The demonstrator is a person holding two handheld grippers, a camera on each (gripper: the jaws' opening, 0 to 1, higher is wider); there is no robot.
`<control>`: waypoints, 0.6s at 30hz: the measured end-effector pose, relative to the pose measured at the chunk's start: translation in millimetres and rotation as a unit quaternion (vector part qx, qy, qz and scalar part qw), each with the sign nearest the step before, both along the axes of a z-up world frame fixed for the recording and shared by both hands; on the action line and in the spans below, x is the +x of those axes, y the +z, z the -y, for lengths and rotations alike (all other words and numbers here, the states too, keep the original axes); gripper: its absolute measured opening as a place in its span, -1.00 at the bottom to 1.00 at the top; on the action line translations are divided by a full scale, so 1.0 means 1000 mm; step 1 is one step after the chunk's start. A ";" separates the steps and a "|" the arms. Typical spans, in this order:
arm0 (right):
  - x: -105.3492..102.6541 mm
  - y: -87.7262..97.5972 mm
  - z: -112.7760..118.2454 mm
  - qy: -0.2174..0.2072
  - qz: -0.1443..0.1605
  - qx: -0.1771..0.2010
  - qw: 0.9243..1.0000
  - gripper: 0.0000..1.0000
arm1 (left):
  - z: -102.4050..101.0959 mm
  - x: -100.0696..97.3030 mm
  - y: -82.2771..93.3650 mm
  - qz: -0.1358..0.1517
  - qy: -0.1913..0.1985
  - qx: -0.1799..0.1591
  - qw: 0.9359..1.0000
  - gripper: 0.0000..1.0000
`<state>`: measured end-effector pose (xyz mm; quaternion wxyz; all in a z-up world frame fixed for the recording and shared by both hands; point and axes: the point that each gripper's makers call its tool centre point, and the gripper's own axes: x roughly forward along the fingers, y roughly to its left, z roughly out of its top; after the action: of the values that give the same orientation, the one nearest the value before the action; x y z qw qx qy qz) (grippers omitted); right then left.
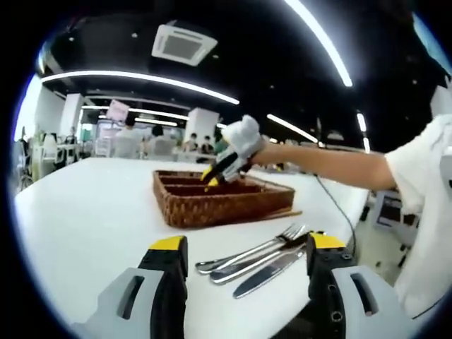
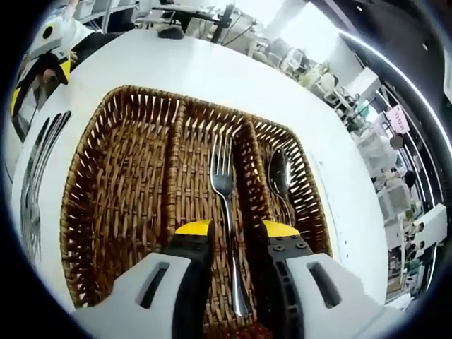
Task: Arrange the knives, forks, and spoons in their matching storage slots by inserting each utensil handle-first until every utensil is classified and aligned in the correct compartment
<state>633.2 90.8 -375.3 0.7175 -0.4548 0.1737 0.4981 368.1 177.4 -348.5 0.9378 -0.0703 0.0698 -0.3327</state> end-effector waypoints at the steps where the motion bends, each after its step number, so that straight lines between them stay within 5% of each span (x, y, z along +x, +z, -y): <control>1: 0.001 0.003 -0.003 0.009 0.008 0.009 1.000 -0.39 | 0.000 -0.001 0.001 0.000 0.001 -0.002 1.000 0.38; 4: 0.007 0.024 -0.008 0.035 0.068 0.041 0.996 -0.05 | -0.001 -0.004 0.005 0.006 0.004 -0.003 1.000 0.38; 13: -0.005 0.035 -0.006 0.026 0.059 0.058 0.996 0.15 | 0.001 -0.012 0.010 0.011 0.003 -0.005 1.000 0.38; 18: -0.013 0.042 -0.003 -0.004 0.035 0.104 0.994 0.32 | 0.003 -0.017 0.019 0.021 0.000 -0.005 1.000 0.38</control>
<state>620.2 94.0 -333.1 0.7686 -0.3946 0.0977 0.4939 350.9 174.5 -329.3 0.9388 -0.0684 0.0482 -0.3341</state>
